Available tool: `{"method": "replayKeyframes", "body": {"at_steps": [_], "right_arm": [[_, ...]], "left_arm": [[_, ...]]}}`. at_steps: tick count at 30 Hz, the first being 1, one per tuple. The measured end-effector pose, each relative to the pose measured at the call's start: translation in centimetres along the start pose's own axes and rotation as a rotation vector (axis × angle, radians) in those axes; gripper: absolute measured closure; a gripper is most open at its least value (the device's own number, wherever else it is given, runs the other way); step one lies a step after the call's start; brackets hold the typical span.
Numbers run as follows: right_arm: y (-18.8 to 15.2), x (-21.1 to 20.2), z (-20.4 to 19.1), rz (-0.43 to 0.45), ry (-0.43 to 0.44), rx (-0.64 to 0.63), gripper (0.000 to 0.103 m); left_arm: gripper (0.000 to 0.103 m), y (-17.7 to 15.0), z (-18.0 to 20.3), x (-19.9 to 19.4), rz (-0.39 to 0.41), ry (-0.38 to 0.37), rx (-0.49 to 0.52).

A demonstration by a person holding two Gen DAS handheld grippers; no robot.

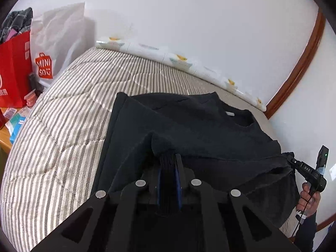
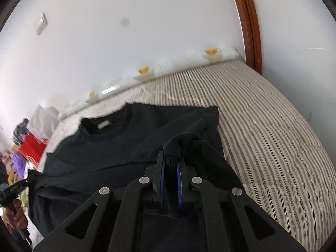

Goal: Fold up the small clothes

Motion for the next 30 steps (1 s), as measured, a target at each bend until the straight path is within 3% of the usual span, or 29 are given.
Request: {"method": "replayKeyframes", "body": {"at_steps": [4,6,8,11,18,24,30], "right_arm": [[0.3,-0.9,-0.2,-0.009,-0.007,0.002,0.089],[0.4,-2.4,-1.2,0.024,-0.024,-0.013,0.085],[0.3,-3.8,-2.7,0.055,-0.044,-0.065,0.078],[-0.5,-5.0,-5.2,0.047,-0.003,-0.151,0.071],[-5.2,-4.7,-7.8,-0.058,0.078,-0.225,0.071],[-8.6,-3.1,-6.6,-0.125,0.058,-0.193,0.071],[-8.3,-2.0,-6.1,-0.129,0.028,-0.143,0.074]], "left_arm": [[0.088,-0.2,-0.1,-0.4,-0.004,-0.008,0.013],[0.079,-0.4,-0.2,-0.9,-0.002,0.010,0.018],[0.073,-0.9,-0.2,-1.8,-0.005,0.018,0.030],[0.069,-1.7,-0.1,-3.0,0.015,0.011,0.056],[0.064,-4.0,0.7,-5.3,0.030,-0.019,0.122],[0.064,-6.1,2.5,-5.1,-0.018,-0.068,0.184],[0.062,-6.0,4.5,-3.0,-0.028,-0.005,0.242]]}}
Point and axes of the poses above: each gripper's, at about its wrist camera, not at the fingertips, and x roughly the way its jaws point, z to its right, y to its top, the point moved 1 cm from there along x, roughly the way its jaws point, and after that the axes turned 10 degrees about y, right-handed, at the moved point
